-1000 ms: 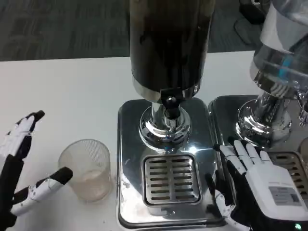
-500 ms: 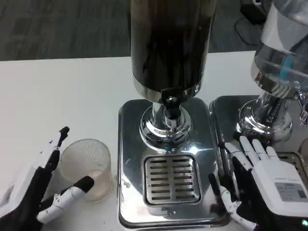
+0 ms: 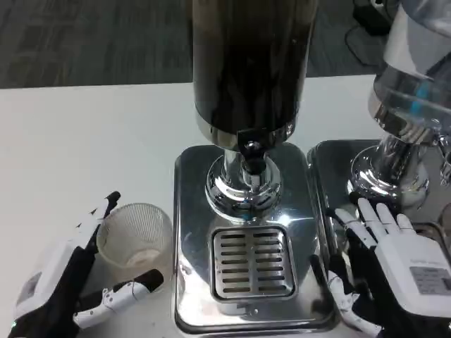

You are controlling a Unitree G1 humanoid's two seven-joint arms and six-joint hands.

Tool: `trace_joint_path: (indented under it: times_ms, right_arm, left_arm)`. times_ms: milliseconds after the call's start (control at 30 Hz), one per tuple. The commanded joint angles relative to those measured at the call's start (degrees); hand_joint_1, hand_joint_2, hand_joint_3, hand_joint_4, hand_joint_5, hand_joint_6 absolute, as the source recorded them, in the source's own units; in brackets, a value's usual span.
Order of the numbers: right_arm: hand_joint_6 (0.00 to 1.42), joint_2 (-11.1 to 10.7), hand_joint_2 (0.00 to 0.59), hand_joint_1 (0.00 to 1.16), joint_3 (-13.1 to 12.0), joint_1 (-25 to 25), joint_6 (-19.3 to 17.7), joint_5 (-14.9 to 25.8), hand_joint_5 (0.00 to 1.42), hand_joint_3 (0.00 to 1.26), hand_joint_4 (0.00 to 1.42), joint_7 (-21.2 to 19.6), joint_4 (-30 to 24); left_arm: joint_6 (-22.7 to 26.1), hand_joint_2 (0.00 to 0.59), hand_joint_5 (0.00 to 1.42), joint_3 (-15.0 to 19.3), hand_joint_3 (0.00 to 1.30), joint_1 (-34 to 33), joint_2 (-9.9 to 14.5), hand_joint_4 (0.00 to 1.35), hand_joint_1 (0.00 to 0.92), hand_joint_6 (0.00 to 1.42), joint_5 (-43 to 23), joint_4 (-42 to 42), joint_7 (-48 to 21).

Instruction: Grasp the cup under the faucet to collect the drink, then remove the cup.

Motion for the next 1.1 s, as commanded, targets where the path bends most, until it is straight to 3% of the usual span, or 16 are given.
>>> trace_joint_path:
  times_ms: [33, 133, 267, 467, 967, 1100]
  right_arm:
    - [0.00, 0.06, 0.559, 0.44, 0.16, 0.48, 0.34, 0.15, 0.00, 0.17, 0.00, 0.10, -0.44]
    - [0.00, -0.03, 0.551, 0.43, 0.27, 0.37, 0.40, -0.15, 0.00, 0.19, 0.00, 0.23, -0.58]
    - [0.00, -0.16, 0.550, 0.42, 0.00, 0.38, 0.57, 0.00, 0.00, 0.19, 0.00, 0.68, -0.94]
    - [0.00, -0.30, 0.549, 0.42, -0.10, 0.25, 0.66, -0.03, 0.00, 0.20, 0.00, 1.33, -1.17]
    - [0.00, -0.02, 0.540, 0.39, -0.42, 1.20, 0.59, 0.39, 0.00, 0.23, 0.00, 1.58, -1.93]
    - [0.00, 0.10, 0.532, 0.39, -0.27, 0.97, 0.72, 0.52, 0.00, 0.25, 0.00, 2.21, -1.96]
  left_arm:
    - [-0.93, 0.067, 0.00, -0.87, 0.00, -0.64, 0.42, 0.00, 0.282, 0.00, 1.25, 0.04, 1.91]
    - [-1.57, 0.083, 0.00, -0.81, 0.00, -0.70, 0.07, 0.00, 0.365, 0.00, 0.14, 1.08, 2.54]
    - [-2.71, 0.088, 0.02, -0.33, 0.00, -1.31, -1.13, 0.00, 0.393, 0.00, -2.41, 3.21, 2.10]
    - [-4.77, 0.076, 0.06, -0.41, 0.00, -1.96, -1.89, 0.00, 0.336, 0.00, -3.62, 4.86, 2.16]
    - [-6.21, 0.076, 0.10, -1.81, 0.00, -3.91, -2.05, 0.00, 0.328, 0.04, -3.18, 7.08, 0.02]
    - [-5.48, 0.108, 0.13, -2.18, 0.00, -4.07, -1.83, 0.00, 0.469, 0.06, -2.67, 6.84, -0.41]
